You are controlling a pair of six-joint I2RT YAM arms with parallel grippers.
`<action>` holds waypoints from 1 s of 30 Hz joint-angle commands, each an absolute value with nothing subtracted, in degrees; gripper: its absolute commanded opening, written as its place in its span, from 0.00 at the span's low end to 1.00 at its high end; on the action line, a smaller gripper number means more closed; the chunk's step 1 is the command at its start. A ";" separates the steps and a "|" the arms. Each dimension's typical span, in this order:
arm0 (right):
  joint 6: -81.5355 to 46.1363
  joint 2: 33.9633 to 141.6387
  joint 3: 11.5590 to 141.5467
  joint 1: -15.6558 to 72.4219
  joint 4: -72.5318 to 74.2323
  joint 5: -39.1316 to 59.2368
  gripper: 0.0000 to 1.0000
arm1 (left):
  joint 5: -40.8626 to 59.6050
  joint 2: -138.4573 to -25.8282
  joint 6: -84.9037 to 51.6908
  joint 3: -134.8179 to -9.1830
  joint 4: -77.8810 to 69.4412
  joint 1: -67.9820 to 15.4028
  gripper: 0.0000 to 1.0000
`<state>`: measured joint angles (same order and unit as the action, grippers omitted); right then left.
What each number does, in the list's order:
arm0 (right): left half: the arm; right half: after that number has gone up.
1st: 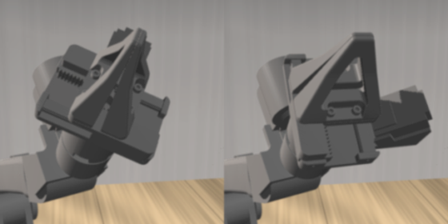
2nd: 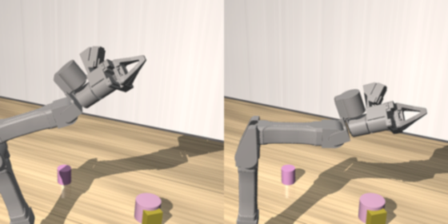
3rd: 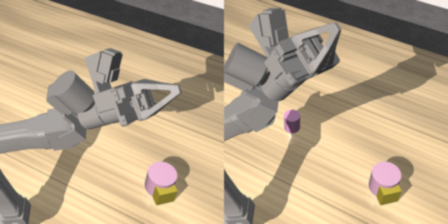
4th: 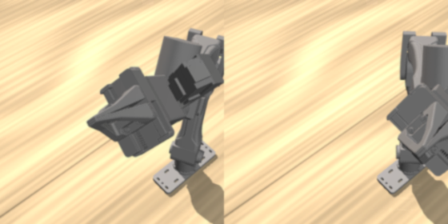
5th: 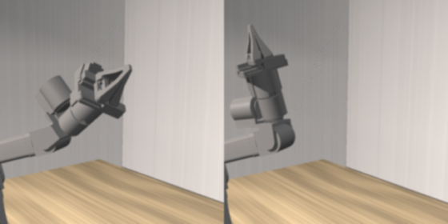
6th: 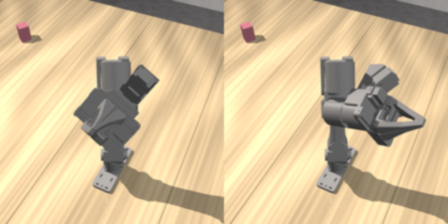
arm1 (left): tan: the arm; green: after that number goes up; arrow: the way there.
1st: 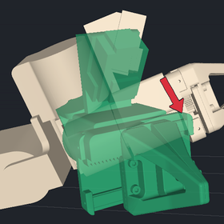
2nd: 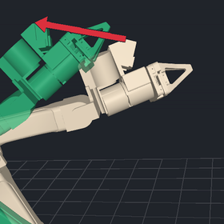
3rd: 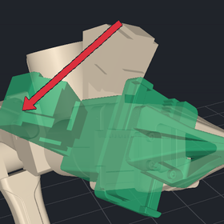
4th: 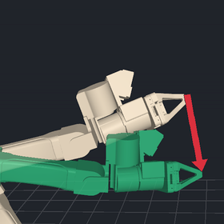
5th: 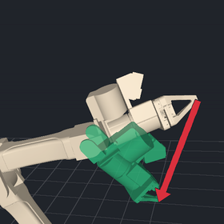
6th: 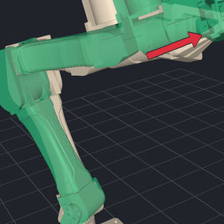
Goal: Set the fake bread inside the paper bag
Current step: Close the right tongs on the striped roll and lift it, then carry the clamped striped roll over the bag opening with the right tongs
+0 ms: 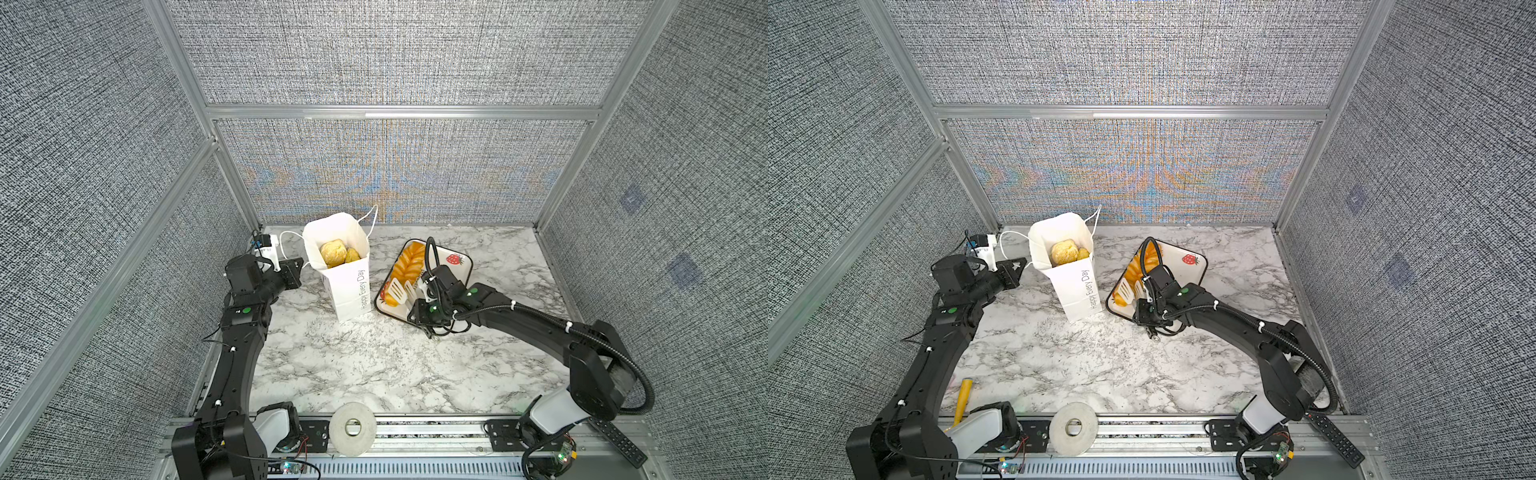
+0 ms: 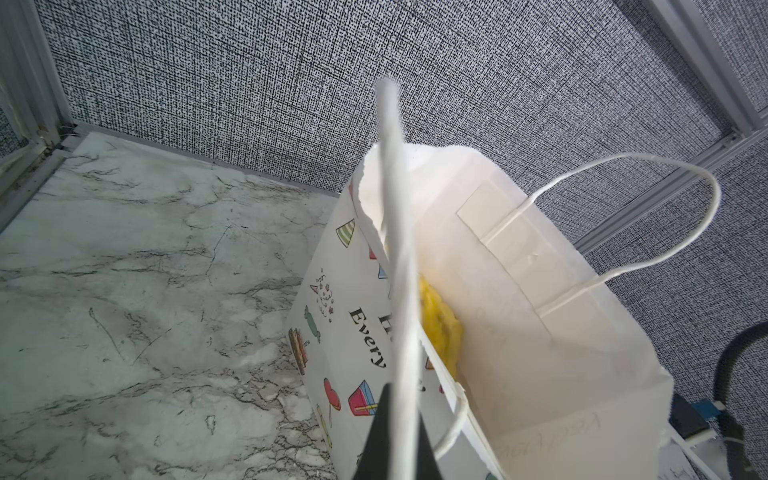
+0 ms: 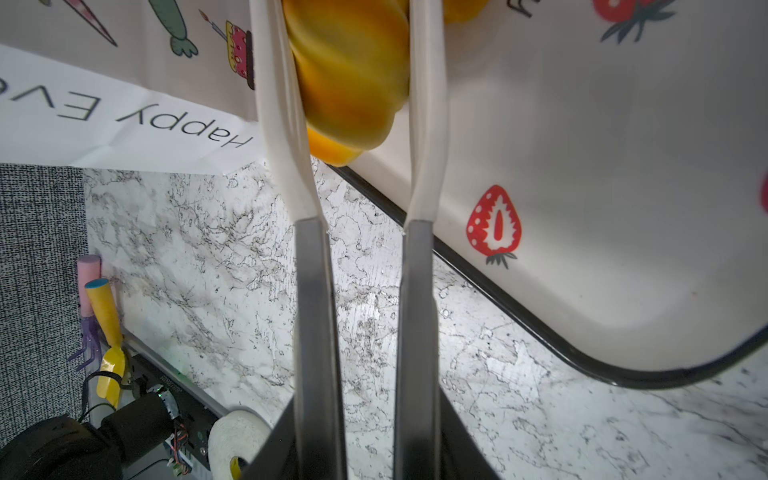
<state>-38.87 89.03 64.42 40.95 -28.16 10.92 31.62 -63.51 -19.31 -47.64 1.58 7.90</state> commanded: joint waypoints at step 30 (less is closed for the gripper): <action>-35.53 74.72 66.32 36.11 -17.55 13.27 0.33 | 32.12 -63.63 -19.03 -47.90 1.23 7.91 0.00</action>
<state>-35.48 75.50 66.54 36.03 -23.64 11.00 31.64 -63.51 -19.33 -47.64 1.58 7.90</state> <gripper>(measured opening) 0.327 0.053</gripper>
